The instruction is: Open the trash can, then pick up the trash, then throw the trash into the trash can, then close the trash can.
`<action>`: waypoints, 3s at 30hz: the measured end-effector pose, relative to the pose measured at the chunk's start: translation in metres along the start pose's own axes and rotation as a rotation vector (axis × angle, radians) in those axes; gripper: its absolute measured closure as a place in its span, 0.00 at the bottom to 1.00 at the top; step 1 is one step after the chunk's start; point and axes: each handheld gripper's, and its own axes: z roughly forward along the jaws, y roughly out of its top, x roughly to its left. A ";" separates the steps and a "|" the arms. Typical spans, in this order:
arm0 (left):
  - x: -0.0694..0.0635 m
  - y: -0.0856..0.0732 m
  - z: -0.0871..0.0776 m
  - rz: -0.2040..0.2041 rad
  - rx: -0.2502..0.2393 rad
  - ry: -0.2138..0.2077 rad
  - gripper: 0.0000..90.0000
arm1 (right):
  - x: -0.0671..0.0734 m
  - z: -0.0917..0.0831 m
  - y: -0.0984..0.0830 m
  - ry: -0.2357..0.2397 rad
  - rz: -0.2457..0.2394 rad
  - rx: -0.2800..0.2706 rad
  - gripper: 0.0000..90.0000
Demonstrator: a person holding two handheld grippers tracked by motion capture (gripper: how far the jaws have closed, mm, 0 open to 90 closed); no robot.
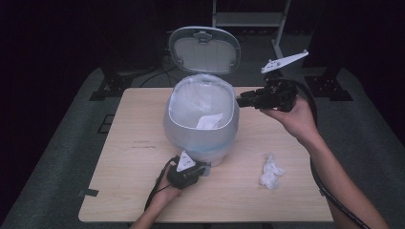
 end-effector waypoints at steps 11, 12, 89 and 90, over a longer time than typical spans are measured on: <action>0.001 0.000 -0.001 0.000 0.006 -0.005 0.80 | -0.012 -0.011 -0.022 -0.034 0.033 -0.008 0.64; 0.001 0.000 0.000 0.000 0.003 -0.005 0.80 | -0.013 -0.012 -0.025 -0.042 0.038 -0.012 0.63; 0.002 0.000 0.000 0.003 0.002 -0.013 0.80 | -0.034 0.003 -0.212 -0.138 0.153 0.079 0.32; 0.002 0.000 0.000 0.005 0.003 -0.012 0.80 | -0.035 0.003 -0.214 -0.137 0.152 0.078 0.32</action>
